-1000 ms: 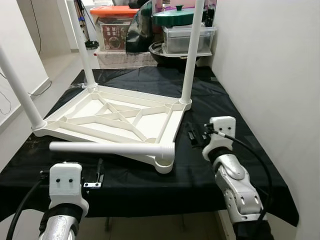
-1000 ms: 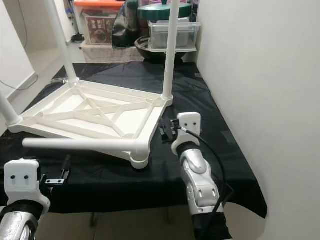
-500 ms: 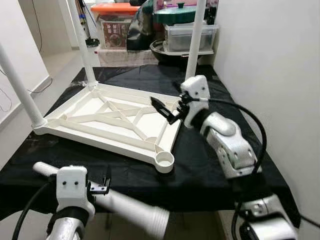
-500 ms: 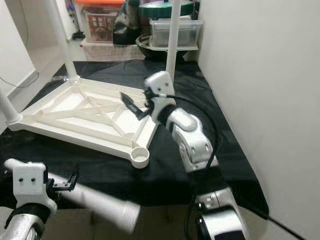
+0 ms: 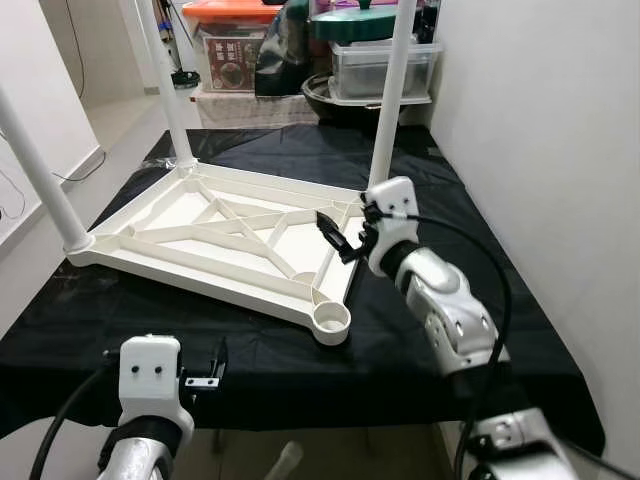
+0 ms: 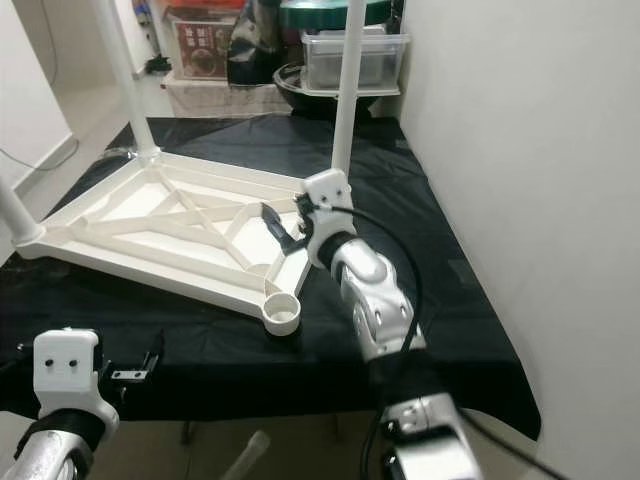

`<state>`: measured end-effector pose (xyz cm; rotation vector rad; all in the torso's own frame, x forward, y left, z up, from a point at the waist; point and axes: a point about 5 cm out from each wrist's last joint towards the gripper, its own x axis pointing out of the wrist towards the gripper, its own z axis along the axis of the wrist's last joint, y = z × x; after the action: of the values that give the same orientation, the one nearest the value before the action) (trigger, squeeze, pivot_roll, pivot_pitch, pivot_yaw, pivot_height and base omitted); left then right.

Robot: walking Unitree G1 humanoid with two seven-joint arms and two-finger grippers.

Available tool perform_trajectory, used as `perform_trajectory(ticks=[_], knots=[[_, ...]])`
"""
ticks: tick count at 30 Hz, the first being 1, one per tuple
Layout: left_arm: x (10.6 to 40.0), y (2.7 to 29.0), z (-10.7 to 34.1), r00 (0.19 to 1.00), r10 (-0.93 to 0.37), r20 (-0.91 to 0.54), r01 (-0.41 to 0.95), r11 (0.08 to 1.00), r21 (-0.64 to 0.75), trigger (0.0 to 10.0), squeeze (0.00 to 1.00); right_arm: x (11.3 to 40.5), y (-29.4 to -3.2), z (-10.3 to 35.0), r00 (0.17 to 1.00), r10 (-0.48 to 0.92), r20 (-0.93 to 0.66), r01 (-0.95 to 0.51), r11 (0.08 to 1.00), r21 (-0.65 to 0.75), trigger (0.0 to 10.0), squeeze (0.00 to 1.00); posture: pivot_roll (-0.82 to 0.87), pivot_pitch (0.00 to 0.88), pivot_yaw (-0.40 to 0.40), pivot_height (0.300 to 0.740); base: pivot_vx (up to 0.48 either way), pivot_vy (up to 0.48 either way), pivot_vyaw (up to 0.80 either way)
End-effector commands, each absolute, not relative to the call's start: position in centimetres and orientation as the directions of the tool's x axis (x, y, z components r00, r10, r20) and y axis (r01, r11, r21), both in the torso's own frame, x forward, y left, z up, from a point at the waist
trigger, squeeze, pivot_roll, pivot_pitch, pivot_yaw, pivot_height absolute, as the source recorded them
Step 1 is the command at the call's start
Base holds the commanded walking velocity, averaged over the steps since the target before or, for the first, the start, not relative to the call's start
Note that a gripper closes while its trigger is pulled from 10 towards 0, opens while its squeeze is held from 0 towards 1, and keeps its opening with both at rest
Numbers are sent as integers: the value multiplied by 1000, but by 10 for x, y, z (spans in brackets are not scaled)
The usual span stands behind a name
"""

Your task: Building children table

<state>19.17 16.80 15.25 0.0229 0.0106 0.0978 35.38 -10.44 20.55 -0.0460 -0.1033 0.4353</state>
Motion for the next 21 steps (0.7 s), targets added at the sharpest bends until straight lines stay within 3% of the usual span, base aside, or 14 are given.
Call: perform_trajectory(ticks=[1, 21], knots=[[191, 170, 149, 994, 103, -26, -101, 994, 42, 10000, 0, 353, -104, 208, 904, 416, 97, -412, 909, -60, 10000, 0, 36, 21, -20, 740, 0, 0, 0], [192, 171, 148, 994, 104, -25, -102, 993, 59, 10000, 0, 355, -110, 204, 927, 361, 103, -359, 932, -44, 10000, 0, 39, 11, -19, 740, 0, 0, 0]])
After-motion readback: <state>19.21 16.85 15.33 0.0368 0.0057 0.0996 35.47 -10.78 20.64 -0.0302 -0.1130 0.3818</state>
